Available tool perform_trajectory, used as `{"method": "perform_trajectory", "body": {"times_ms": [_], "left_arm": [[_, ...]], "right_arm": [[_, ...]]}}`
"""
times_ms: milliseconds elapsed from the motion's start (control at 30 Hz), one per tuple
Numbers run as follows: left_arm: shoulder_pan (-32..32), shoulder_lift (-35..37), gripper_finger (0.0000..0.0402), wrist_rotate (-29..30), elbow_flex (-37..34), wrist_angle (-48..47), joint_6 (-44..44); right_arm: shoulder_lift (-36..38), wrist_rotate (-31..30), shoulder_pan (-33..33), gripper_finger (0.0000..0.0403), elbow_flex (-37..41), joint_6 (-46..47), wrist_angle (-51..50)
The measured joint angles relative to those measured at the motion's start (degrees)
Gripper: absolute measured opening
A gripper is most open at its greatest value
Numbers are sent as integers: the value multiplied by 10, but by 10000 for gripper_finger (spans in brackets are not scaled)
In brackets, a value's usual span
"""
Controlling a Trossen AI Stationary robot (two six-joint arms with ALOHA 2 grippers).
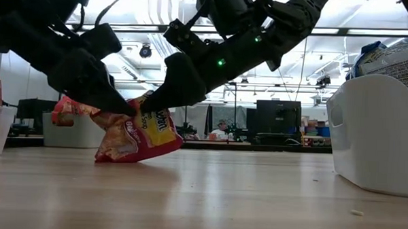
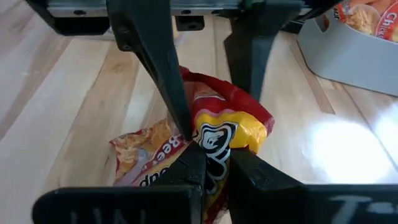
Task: Sort Maruchan noodles
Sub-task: Put the red noodle pack into the transparent bin
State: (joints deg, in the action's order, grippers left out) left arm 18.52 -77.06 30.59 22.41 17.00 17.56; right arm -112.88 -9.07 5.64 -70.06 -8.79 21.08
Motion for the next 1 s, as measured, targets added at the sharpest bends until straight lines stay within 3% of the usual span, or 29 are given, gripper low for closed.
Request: {"method": "perform_trajectory", "body": {"times_ms": [200,400,667,833,1000], "left_arm": [[0,2,78,-2,5,-5,-3],[0,5,11,-2,27,-41,-4],[9,10,8,-2,140,-219,-21],[25,14,7,-3,236,-351,-36],[56,15,6,-2,354,-488,-26]], "right_arm": [[0,0,0,64,0,25,-1],[33,2,0,139,0,50,-64],[146,0,0,212,0,66,-229],[220,0,0,224,11,92,-296],[295,1,1,221,52,99,-298]]}}
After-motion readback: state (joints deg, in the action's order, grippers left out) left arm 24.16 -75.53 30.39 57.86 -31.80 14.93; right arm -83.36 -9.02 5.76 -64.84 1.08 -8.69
